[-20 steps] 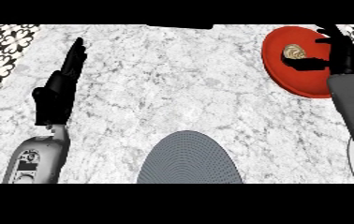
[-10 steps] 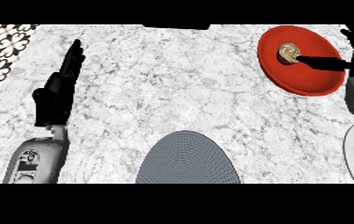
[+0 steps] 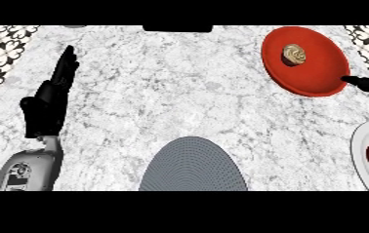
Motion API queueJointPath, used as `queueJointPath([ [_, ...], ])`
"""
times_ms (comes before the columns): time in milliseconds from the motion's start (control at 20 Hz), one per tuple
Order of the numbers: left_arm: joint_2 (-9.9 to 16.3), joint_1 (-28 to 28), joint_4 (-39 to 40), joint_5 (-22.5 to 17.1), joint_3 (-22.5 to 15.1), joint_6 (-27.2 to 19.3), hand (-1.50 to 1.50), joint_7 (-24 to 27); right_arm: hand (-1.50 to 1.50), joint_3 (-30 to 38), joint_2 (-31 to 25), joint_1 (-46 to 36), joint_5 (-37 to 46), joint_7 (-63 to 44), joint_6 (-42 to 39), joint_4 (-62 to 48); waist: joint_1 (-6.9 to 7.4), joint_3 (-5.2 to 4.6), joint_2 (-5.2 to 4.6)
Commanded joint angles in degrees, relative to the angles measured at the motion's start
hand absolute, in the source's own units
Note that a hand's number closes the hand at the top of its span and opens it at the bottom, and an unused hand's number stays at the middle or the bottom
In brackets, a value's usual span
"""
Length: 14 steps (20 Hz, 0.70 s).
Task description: Pick the cupcake from the placemat and place it in the bowl
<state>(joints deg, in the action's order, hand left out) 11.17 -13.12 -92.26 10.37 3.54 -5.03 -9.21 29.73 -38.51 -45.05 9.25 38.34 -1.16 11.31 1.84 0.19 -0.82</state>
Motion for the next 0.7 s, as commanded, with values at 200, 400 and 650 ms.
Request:
queueJointPath([
  [200, 0.48, 0.01, -0.89, -0.12, 0.44, 1.06, 0.00, -1.43, -1.50, -0.07, -2.58, 7.42, -1.46, 8.17, -12.68, 0.17, -0.62, -0.03, 0.27],
  [400, 0.07, -1.66, -1.63, 0.91, 0.50, 0.05, 0.00, -3.91, -1.50, -0.80, -3.48, 11.94, -1.76, 11.61, -15.99, 1.47, -1.17, -0.08, 0.55],
  [650, -0.43, 0.88, -0.86, 1.71, 0.52, 0.02, 0.00, -1.43, -1.50, -1.03, -3.13, 14.44, -3.15, 12.61, -17.31, 2.74, -1.37, -0.12, 0.64],
])
